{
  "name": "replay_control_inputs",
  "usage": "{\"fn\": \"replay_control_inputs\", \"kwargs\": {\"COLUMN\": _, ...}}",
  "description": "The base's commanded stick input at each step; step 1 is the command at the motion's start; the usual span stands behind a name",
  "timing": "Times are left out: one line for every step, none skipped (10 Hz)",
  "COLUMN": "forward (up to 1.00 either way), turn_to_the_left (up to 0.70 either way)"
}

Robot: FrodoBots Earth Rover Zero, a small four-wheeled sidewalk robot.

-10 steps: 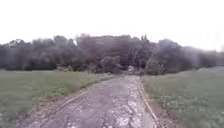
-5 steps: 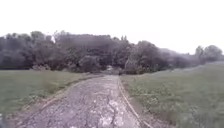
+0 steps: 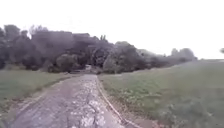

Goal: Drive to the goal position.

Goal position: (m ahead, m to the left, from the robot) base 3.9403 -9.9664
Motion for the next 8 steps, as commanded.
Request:
{"fn": "replay_control_inputs", "kwargs": {"forward": 0.00, "turn_to_the_left": -0.45}}
{"fn": "replay_control_inputs", "kwargs": {"forward": 0.00, "turn_to_the_left": -0.45}}
{"fn": "replay_control_inputs", "kwargs": {"forward": 0.00, "turn_to_the_left": -0.45}}
{"fn": "replay_control_inputs", "kwargs": {"forward": 0.00, "turn_to_the_left": -0.45}}
{"fn": "replay_control_inputs", "kwargs": {"forward": 0.00, "turn_to_the_left": -0.45}}
{"fn": "replay_control_inputs", "kwargs": {"forward": 0.00, "turn_to_the_left": -0.45}}
{"fn": "replay_control_inputs", "kwargs": {"forward": 0.00, "turn_to_the_left": -0.45}}
{"fn": "replay_control_inputs", "kwargs": {"forward": 0.00, "turn_to_the_left": -0.45}}
